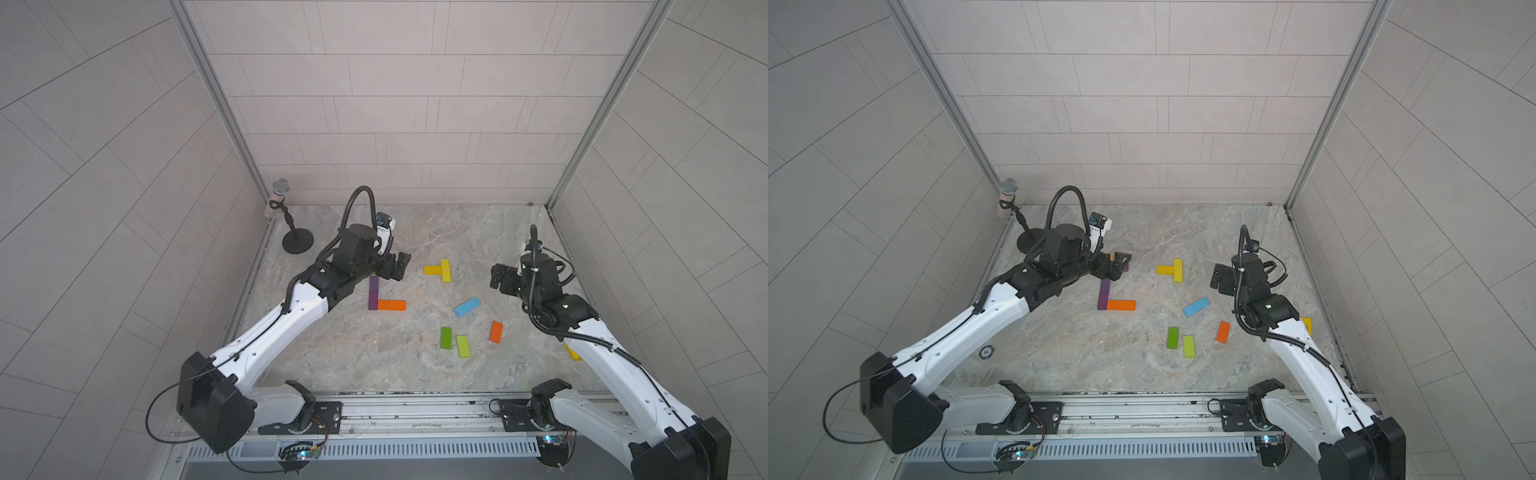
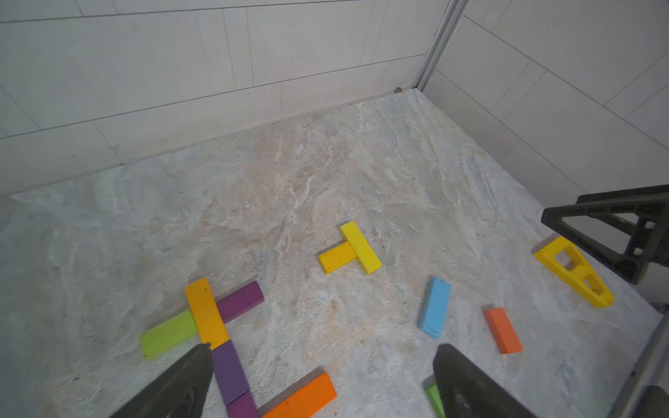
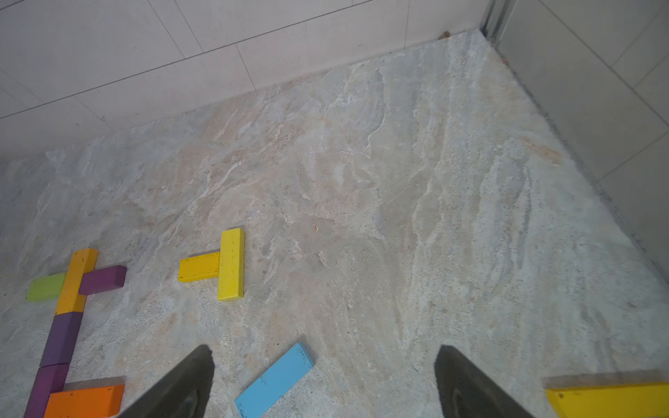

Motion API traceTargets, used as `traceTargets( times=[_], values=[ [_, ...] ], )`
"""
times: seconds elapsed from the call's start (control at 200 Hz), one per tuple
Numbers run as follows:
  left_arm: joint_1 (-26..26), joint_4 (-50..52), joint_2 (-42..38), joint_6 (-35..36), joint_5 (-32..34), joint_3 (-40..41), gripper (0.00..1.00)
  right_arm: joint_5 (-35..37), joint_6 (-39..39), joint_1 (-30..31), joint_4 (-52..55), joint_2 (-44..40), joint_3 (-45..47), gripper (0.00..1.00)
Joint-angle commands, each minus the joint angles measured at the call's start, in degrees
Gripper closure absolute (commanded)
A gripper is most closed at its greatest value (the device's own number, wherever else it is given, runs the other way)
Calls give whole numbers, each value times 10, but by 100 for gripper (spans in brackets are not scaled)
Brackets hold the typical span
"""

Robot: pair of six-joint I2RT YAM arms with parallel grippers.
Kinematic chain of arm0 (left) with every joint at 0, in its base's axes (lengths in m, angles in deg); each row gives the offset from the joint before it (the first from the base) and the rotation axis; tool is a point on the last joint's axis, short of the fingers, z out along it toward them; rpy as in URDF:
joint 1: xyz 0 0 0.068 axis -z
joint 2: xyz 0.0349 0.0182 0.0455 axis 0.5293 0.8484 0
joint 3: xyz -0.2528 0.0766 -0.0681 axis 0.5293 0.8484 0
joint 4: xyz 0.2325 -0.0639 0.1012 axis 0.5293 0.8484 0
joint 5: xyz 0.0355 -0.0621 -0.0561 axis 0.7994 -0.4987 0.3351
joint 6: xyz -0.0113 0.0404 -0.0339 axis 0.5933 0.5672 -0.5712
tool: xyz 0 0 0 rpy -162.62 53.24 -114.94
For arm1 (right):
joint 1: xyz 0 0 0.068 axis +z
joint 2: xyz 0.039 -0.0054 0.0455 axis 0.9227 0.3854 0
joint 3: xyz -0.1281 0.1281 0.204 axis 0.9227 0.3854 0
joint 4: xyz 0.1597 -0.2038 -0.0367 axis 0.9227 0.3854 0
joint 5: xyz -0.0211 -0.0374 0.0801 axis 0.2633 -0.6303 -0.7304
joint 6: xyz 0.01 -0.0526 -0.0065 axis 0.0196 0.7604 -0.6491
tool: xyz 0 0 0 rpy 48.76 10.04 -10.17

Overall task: Assemble the letter t with building blocks
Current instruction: Pick up the building block from the center of the board.

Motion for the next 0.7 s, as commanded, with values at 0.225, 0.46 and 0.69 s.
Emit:
traceTargets(
  times=[0.225,0.46,0.69],
  values=[
    [-13,109,-61,-3,55,83,3,-1,-124,7,202,-17,51,10],
    [-14,141,-122,-54,51,187,4,-41,-175,29,161,43,94,25],
    [-25,141,-118,-60,24,194,5,-88,-176,35,108,107,106,31]
  ],
)
